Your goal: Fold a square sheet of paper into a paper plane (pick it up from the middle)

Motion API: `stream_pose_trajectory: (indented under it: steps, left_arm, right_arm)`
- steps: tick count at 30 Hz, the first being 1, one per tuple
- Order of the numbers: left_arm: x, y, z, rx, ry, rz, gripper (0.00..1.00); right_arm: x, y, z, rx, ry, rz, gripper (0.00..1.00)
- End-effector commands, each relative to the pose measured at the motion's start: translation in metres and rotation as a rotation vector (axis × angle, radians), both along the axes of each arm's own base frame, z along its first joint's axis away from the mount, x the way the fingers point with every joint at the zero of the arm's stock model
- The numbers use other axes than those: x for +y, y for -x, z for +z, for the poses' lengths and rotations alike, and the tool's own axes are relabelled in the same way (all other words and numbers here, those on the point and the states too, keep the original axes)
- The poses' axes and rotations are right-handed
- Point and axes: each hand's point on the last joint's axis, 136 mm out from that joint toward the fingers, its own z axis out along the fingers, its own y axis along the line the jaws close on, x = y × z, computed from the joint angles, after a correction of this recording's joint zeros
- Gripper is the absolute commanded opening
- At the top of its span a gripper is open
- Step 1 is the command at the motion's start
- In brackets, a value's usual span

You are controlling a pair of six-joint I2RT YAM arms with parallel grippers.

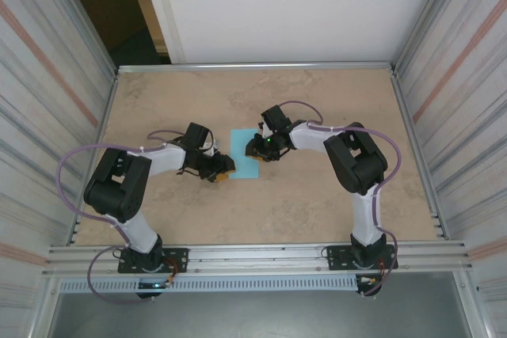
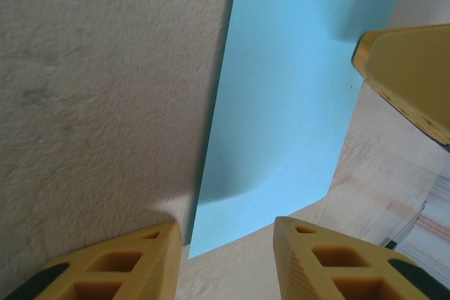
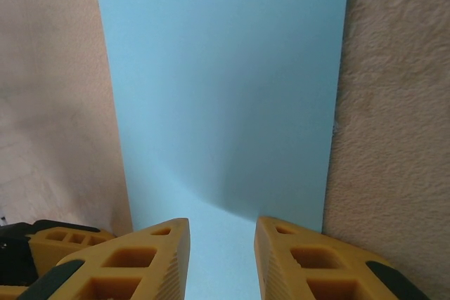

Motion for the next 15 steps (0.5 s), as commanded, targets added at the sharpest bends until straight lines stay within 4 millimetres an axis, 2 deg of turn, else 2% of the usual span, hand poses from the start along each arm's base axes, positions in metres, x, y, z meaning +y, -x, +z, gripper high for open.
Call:
stream_pose_trajectory:
  steps: [1, 8, 15]
  left_arm:
    - [-0.011, -0.003, 0.0, 0.001, 0.032, -0.027, 0.4]
    - [-0.029, -0.012, 0.019, -0.031, 0.184, -0.032, 0.39]
    - [-0.02, -0.03, 0.017, -0.05, 0.224, 0.013, 0.37]
  right_arm:
    - [-0.023, 0.02, -0.033, 0.086, 0.105, -0.009, 0.3]
    - [-0.023, 0.021, -0.034, 0.09, 0.106, -0.008, 0.3]
    - [-0.024, 0.022, -0.034, 0.089, 0.108, -0.01, 0.3]
